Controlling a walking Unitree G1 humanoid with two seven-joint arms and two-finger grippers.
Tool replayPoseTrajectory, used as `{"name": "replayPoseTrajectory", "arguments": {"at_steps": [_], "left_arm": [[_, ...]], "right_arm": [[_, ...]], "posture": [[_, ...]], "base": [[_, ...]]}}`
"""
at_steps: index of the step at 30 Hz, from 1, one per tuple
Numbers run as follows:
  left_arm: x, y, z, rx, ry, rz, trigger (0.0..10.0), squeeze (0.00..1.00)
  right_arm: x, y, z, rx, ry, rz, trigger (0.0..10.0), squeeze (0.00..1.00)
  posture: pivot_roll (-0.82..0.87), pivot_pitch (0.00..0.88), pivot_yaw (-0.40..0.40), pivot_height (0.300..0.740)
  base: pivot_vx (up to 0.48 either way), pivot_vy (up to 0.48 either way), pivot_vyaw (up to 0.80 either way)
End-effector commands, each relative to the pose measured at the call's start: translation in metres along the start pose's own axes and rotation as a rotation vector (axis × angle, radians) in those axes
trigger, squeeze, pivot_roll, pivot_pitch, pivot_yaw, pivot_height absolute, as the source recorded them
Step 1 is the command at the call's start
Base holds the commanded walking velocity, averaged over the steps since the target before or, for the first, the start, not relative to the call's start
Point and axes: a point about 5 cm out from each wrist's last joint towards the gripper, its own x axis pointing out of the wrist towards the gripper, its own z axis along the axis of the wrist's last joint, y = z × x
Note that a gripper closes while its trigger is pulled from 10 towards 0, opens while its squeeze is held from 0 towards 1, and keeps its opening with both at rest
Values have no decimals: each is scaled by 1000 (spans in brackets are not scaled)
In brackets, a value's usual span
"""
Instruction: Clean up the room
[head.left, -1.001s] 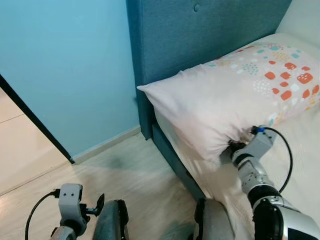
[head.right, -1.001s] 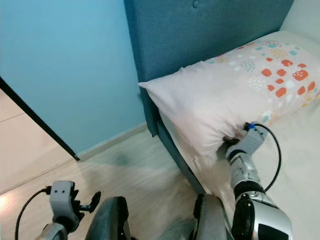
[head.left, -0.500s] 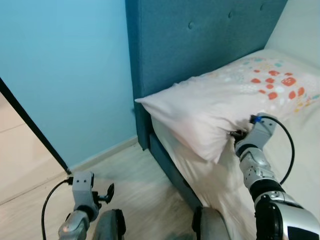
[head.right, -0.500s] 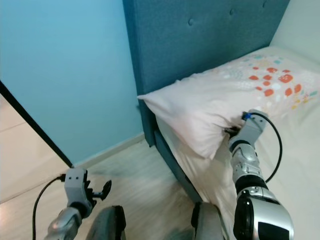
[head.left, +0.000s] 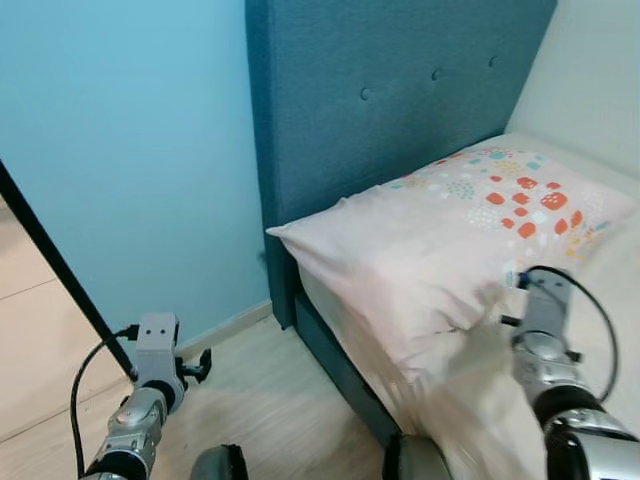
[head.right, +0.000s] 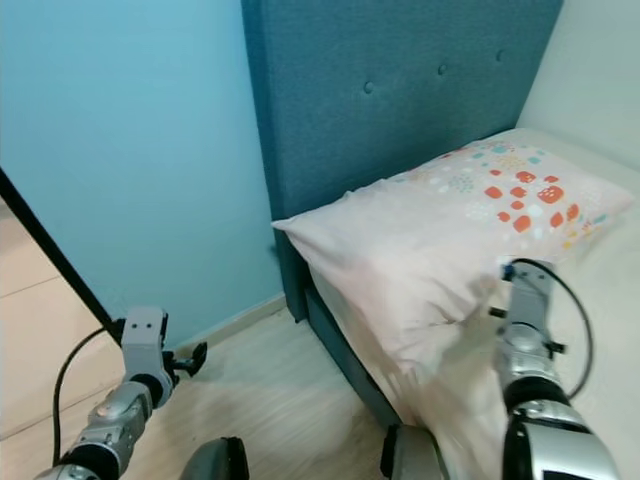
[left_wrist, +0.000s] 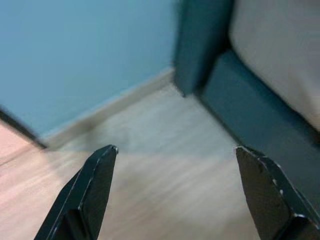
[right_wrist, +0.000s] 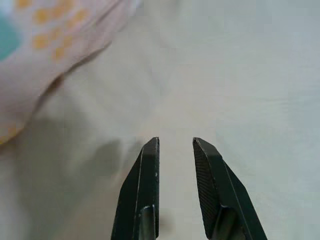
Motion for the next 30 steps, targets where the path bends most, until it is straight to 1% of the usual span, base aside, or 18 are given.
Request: {"name": "replayPoseTrajectory", "arguments": {"at_steps": [1,3,4,7,9,10,11,12,14,15,16,18,19,20,21,22,26,30], "left_arm": [[-2,-5,-12,-19,50,-15,10000,0],[-2,-7,-12,-16,53,-16,10000,0],[0,-6,-11,-13,57,2,10000,0],[1,-3,-9,-6,67,45,10000,0],[5,6,2,-10,56,130,10000,0],[5,6,2,-10,56,130,10000,0],[7,9,5,-21,50,157,10000,0],[7,9,5,-21,50,157,10000,0],[7,11,6,-38,67,191,10000,0],[7,11,6,-38,67,191,10000,0],[6,10,2,-44,89,196,10000,0],[4,6,-8,-57,124,192,10000,0],[4,6,-8,-57,124,192,10000,0],[0,0,-21,-67,169,190,10000,0],[-3,-3,-30,-77,201,191,10000,0],[-3,-3,-30,-77,201,191,10000,0],[-16,-9,-58,-113,312,214,10000,0],[-18,-10,-62,-114,337,215,10000,0]], "right_arm": [[-1,2,19,17,-115,28,10000,0],[-2,3,25,22,-150,37,10000,0],[-4,7,32,42,-196,62,10000,0],[-6,15,36,75,-221,111,10000,0],[-15,38,38,108,-259,244,10000,0],[-15,38,38,108,-259,244,10000,0],[-20,50,37,110,-260,303,10000,0],[-20,50,37,110,-260,303,10000,0],[-35,83,21,93,-238,468,10000,0],[-35,83,21,93,-238,468,10000,0],[-44,98,8,94,-212,551,10000,0],[-58,116,-6,97,-185,648,10000,0],[-58,116,-6,97,-185,648,10000,0],[-69,128,-12,110,-194,725,10000,0],[-76,134,-12,118,-212,771,10000,0],[-76,134,-12,118,-212,771,10000,0],[-89,145,-6,127,-273,883,10000,0],[-89,146,-9,96,-268,902,10000,0]], "posture": [[30,0,-9,546],[30,0,-9,546],[29,0,-12,546],[31,0,-17,551],[35,0,-22,561],[35,0,-22,561],[39,0,-28,566],[39,0,-28,566],[43,0,-33,576],[43,0,-33,576],[47,0,-34,581],[49,0,-32,591],[49,0,-32,591],[48,0,-29,601],[45,0,-25,606],[45,0,-25,606],[28,0,-17,631],[18,0,-16,646]], "base": [[0,0,0],[0,0,0],[0,0,0],[0,0,0],[0,0,0],[0,0,0],[0,0,0],[0,0,0],[0,0,0],[0,0,0],[0,0,0],[0,0,0],[0,0,0],[0,0,0],[0,0,0],[0,0,0],[0,0,0],[0,0,0]]}}
